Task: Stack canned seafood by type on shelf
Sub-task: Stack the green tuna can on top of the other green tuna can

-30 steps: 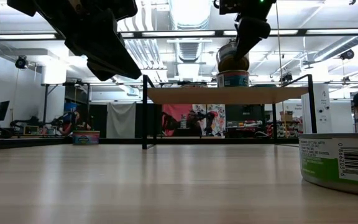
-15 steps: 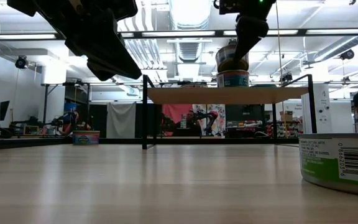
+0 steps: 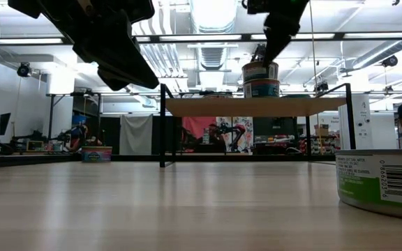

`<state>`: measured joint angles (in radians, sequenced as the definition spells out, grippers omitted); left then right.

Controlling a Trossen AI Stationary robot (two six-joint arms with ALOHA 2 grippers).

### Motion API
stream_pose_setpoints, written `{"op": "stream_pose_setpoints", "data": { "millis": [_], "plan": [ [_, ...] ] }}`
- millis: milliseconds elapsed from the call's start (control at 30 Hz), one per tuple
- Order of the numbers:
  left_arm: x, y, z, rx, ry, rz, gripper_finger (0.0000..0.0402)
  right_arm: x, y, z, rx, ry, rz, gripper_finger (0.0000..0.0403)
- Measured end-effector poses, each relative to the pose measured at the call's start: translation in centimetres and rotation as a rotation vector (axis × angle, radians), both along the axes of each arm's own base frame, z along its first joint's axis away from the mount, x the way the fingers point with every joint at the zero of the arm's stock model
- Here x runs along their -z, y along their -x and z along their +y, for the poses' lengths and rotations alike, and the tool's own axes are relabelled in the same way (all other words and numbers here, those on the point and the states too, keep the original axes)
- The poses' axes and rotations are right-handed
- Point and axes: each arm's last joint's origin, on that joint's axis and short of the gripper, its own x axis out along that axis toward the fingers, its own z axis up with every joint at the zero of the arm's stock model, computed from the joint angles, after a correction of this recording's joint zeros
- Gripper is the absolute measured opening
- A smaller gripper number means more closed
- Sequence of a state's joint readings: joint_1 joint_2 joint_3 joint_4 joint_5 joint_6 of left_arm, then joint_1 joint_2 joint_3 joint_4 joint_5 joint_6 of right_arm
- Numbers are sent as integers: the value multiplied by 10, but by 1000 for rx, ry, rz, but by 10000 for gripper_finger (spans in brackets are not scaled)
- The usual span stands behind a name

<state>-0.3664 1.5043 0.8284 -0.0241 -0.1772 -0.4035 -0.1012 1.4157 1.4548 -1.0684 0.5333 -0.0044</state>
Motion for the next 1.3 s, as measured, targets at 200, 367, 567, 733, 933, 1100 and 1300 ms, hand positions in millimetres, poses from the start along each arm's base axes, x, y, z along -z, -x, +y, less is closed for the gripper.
{"op": "stream_pose_setpoints", "data": {
  "millis": [200,367,567,733,933,1100,1300],
  "plan": [
    [2,2,1,-19,15,29,0,-24,9,15,69,-164,-209,309],
    [4,4,1,-31,30,62,0,-36,17,37,88,-362,-369,289],
    [2,6,1,-14,22,153,0,-40,17,78,14,-473,-454,262],
    [-6,17,2,12,9,394,0,-33,15,112,-16,-546,-441,238],
    [-18,29,1,67,-52,581,0,-15,13,155,-60,-639,-422,206],
    [-21,25,-5,99,-43,520,0,15,17,187,-63,-725,-431,171],
    [-24,17,-8,86,-20,414,0,64,28,214,-10,-870,-472,112]
  ]
}}
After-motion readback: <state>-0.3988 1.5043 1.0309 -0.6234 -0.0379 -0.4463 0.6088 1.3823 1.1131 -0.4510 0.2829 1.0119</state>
